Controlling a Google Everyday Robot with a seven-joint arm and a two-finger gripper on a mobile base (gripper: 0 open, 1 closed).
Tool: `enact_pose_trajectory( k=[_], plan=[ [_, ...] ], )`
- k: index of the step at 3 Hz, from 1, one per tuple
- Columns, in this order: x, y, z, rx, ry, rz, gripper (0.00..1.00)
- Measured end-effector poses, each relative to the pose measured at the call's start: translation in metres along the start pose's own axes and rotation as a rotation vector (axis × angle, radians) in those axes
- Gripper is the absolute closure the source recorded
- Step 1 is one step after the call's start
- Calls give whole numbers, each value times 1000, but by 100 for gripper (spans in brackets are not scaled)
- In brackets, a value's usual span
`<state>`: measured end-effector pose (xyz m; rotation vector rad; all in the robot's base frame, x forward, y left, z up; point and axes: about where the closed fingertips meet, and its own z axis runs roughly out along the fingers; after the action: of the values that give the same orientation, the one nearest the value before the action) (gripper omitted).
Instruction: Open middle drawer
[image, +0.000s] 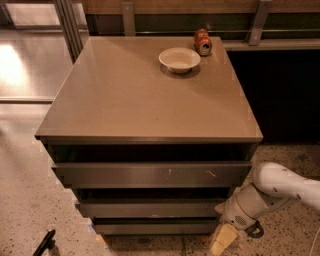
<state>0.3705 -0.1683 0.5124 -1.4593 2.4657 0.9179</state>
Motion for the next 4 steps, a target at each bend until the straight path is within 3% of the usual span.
enact_pose_trajectory(
  k=[1, 2, 3, 4],
  plan=[
    [0, 0, 0, 0, 0, 0, 0],
    [-8, -5, 9, 37, -82, -22, 0],
    [-30, -27, 17, 148, -185, -47, 0],
    [-36, -39, 14, 198, -204, -47, 0]
  ],
)
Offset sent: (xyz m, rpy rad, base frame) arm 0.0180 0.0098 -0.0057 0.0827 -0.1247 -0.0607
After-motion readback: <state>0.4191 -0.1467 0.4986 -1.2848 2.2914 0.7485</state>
